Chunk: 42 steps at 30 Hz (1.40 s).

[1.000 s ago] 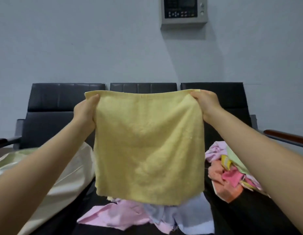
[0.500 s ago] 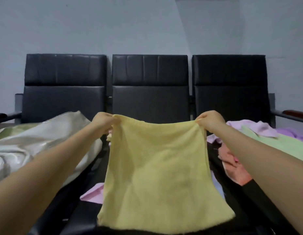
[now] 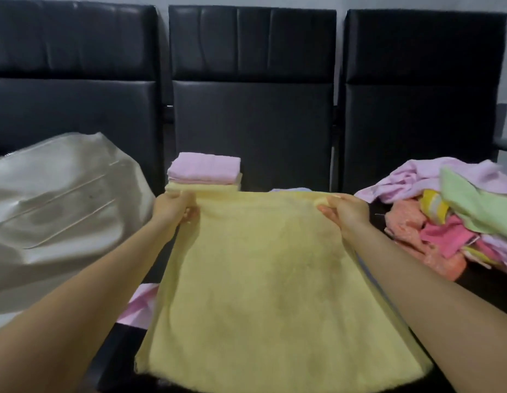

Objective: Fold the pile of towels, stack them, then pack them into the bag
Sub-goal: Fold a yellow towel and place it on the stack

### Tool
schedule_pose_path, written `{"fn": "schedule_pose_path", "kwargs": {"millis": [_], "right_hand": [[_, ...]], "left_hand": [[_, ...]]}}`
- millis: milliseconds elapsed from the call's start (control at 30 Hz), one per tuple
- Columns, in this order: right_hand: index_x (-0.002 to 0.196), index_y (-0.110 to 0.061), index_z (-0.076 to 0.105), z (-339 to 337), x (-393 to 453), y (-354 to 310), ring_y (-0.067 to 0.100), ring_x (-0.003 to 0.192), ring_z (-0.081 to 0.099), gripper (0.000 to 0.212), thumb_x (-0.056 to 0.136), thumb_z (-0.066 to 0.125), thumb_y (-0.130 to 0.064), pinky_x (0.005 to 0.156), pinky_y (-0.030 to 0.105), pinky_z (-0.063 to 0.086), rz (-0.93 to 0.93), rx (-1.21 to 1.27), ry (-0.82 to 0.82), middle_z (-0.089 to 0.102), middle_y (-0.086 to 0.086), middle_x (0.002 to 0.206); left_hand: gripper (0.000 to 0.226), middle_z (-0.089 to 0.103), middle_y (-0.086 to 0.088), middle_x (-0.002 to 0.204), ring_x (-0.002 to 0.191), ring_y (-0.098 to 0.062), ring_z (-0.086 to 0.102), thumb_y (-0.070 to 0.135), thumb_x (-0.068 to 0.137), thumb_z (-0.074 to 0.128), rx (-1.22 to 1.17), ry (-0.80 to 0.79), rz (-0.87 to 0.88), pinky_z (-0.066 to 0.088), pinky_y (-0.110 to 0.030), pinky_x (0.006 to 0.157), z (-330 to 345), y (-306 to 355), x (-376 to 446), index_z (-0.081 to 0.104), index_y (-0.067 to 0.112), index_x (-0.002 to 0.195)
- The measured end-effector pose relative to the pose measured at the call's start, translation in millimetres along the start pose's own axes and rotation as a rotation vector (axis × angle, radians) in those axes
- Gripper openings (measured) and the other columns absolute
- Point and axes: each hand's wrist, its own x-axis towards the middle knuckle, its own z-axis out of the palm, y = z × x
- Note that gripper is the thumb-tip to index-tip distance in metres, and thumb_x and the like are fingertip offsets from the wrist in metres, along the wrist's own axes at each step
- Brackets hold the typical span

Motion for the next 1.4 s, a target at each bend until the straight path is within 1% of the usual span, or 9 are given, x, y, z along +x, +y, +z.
{"fn": "schedule_pose_path", "kwargs": {"millis": [167,300,400,467,667,800,1033,1267,1400], "right_hand": [[0.076,-0.017,0.067,9,14,8,0.019,0.075,0.069,0.02,0.085,0.06,-0.001,0.084,0.034,0.057,-0.028,-0.044,0.041,0.069,0.005,0.075],[0.116,-0.013,0.065,12,23,13,0.013,0.082,0.066,0.031,0.086,0.058,-0.008,0.081,0.027,0.054,-0.216,-0.38,-0.001,0.069,0.004,0.094],[0.14,-0.02,0.046,8,19,18,0.021,0.117,0.054,0.055,0.088,0.061,-0.027,0.101,0.037,0.044,-0.32,-0.674,-0.105,0.053,0.006,0.133],[0.144,-0.02,0.041,5,14,18,0.023,0.125,0.049,0.057,0.091,0.057,-0.034,0.105,0.042,0.04,-0.337,-0.753,-0.14,0.047,0.006,0.141],[0.132,-0.019,0.053,-1,-22,14,0.024,0.117,0.052,0.053,0.086,0.055,-0.047,0.099,0.047,0.043,-0.421,-0.798,-0.134,0.056,0.005,0.123],[0.121,-0.016,0.061,11,-65,6,0.018,0.115,0.048,0.032,0.09,0.06,-0.027,0.095,0.028,0.036,-0.626,-0.801,-0.198,0.055,-0.003,0.114],[0.095,-0.023,0.067,25,-157,20,0.004,0.095,0.046,0.009,0.091,0.059,-0.025,0.084,0.024,0.04,-0.886,-0.98,-0.676,0.057,-0.011,0.099],[0.106,-0.023,0.06,16,-206,56,0.008,0.089,0.045,0.036,0.088,0.048,-0.052,0.071,0.025,0.032,-0.997,-1.279,-1.031,0.05,-0.01,0.094],[0.105,-0.025,0.058,13,-209,68,0.006,0.083,0.04,0.053,0.078,0.029,-0.06,0.072,0.024,0.028,-1.026,-1.263,-0.983,0.049,-0.011,0.09]], "left_hand": [[0.024,0.063,-0.008,0.068,0.057,-0.016,0.055,0.015,0.092,0.058,0.071,0.008,0.04,0.049,-0.025,0.062,8,-16,21,0.063,0.005,0.071],[0.033,0.06,-0.008,0.062,0.06,-0.022,0.054,0.021,0.094,0.055,0.197,0.021,0.043,0.046,-0.033,0.067,14,-35,37,0.062,0.01,0.063],[0.018,0.058,-0.003,0.071,0.063,-0.02,0.053,0.024,0.098,0.053,0.282,-0.014,0.058,0.042,-0.029,0.059,13,-44,36,0.068,0.016,0.104],[0.034,0.062,-0.004,0.091,0.074,-0.018,0.057,0.029,0.1,0.05,0.341,-0.046,0.055,0.046,-0.029,0.064,8,-46,31,0.057,0.016,0.129],[0.04,0.061,-0.012,0.122,0.1,-0.026,0.058,0.032,0.101,0.045,0.551,-0.089,0.168,0.044,-0.035,0.086,-9,-37,-13,0.05,0.011,0.135],[0.012,0.061,-0.003,0.092,0.082,-0.019,0.054,0.024,0.1,0.045,0.641,-0.174,0.377,0.04,-0.031,0.073,-22,-13,-51,0.056,0.024,0.103],[0.034,0.061,-0.004,0.066,0.06,-0.012,0.05,0.032,0.097,0.053,0.75,-0.304,0.371,0.04,-0.029,0.061,-70,-13,-111,0.059,0.008,0.073],[0.053,0.045,0.005,0.044,0.046,-0.007,0.043,0.049,0.09,0.059,1.019,-0.409,0.287,0.031,-0.02,0.05,-105,-43,-157,0.054,0.015,0.05],[0.037,0.059,0.011,0.06,0.057,0.001,0.046,0.051,0.073,0.075,0.714,-0.429,0.158,0.037,-0.02,0.061,-110,-52,-167,0.073,0.014,0.07]]}}
